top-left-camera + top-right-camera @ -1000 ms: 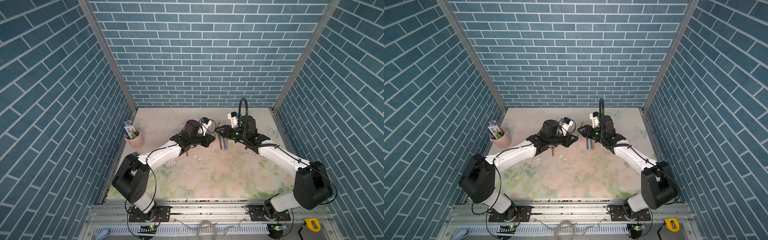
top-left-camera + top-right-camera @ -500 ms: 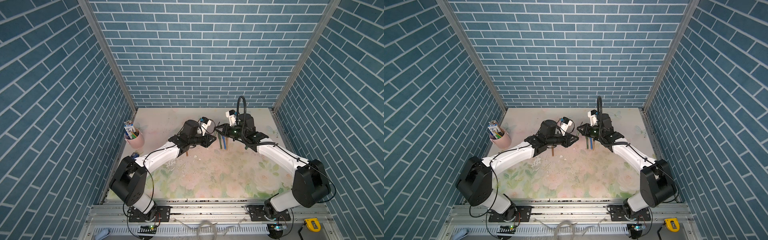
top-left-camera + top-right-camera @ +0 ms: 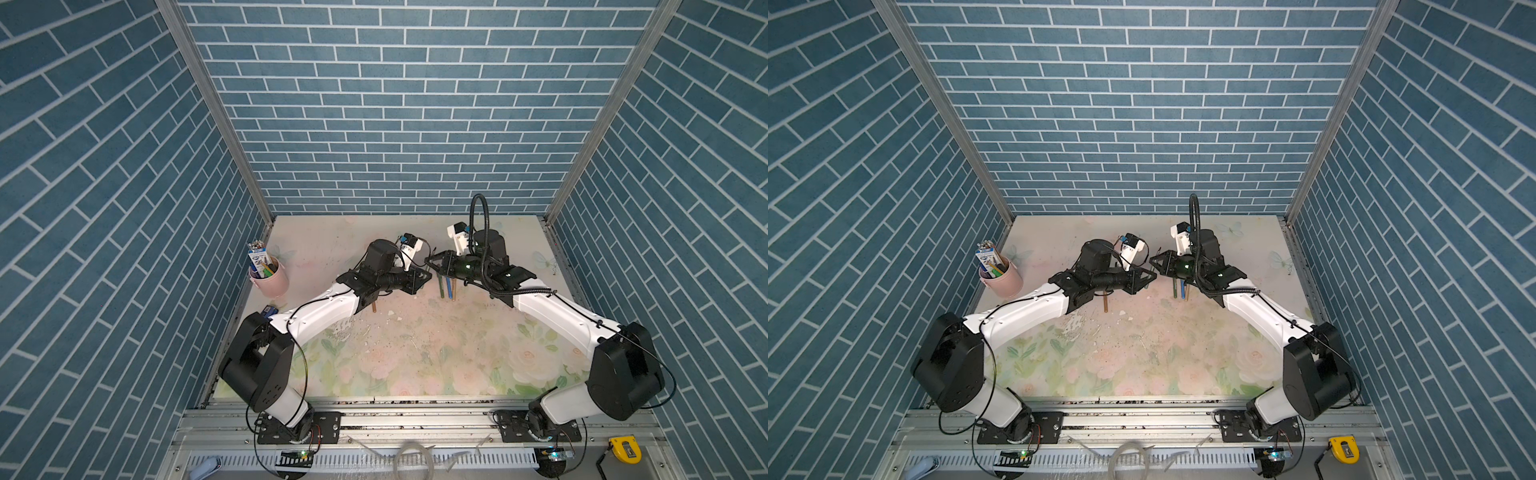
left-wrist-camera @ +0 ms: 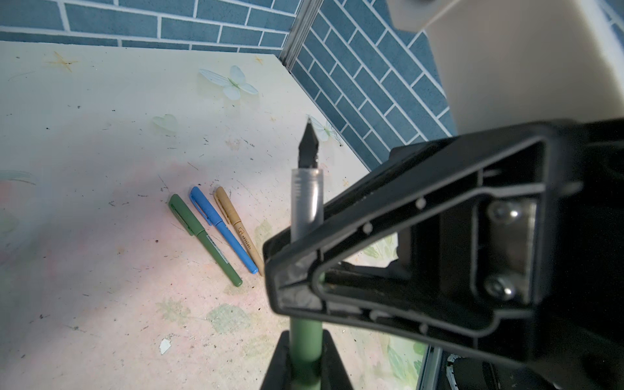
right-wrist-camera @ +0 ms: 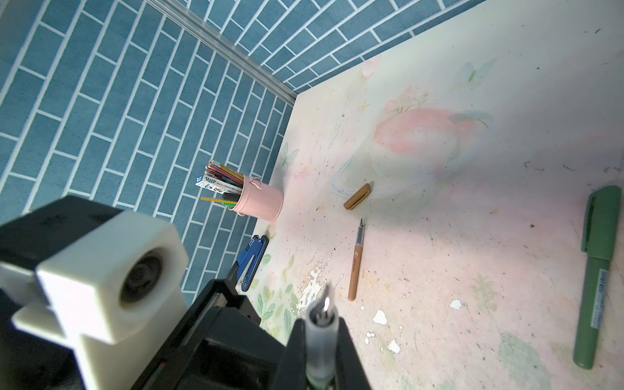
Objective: Insert pens into pen caps
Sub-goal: Pick up a pen from the center of the table.
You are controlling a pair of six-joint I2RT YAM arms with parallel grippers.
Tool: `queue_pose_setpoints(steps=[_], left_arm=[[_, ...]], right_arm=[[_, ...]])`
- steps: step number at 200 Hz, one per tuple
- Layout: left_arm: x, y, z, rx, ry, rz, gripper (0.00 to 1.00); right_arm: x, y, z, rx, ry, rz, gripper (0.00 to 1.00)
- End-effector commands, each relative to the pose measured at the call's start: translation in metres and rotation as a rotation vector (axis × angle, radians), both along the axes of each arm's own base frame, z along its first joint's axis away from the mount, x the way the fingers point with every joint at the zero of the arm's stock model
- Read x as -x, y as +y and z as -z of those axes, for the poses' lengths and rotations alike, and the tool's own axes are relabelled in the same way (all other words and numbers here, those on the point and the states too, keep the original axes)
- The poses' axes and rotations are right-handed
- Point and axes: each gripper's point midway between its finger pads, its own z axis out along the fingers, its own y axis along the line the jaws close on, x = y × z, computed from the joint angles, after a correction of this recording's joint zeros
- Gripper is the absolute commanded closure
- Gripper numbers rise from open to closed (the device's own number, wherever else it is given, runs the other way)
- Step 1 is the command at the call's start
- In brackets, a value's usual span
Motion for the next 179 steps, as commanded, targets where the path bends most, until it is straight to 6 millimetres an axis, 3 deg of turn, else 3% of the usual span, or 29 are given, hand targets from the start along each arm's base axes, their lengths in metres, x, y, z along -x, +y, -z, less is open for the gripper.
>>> queue_pose_setpoints(steps=[1, 32, 84, 114, 137, 156, 179], left_arm=[[0.007, -0.007, -0.003, 0.009, 0.011, 0.050, 0.82], [0.009, -0.010, -0.002, 0.007, 0.023, 0.071, 0.78], [0.010, -0.011, 0.000, -0.006, 0.028, 0.093, 0.99], [0.006, -0.007, -0.001, -0.018, 0.008, 0.053, 1.00], [-0.003, 0.005, -0.001, -0.049, -0.028, -0.024, 1.00], [-0.007, 0.013, -0.006, -0.056, -0.058, -0.080, 1.00], [-0.010, 0.024, -0.013, -0.051, -0.097, -0.140, 1.00]], right_arm=[[0.001, -0.005, -0.010, 0.025, -0.058, 0.011, 0.99], [0.001, -0.006, -0.012, 0.035, -0.074, 0.011, 0.99], [0.001, -0.004, -0.014, 0.031, -0.077, 0.003, 0.96], [0.005, -0.008, -0.024, 0.029, -0.077, 0.010, 0.73], [0.015, -0.025, -0.036, 0.061, -0.087, 0.062, 0.64], [0.023, -0.050, -0.041, 0.110, -0.092, 0.145, 0.62], [0.025, -0.098, -0.023, 0.240, -0.019, 0.291, 0.65]])
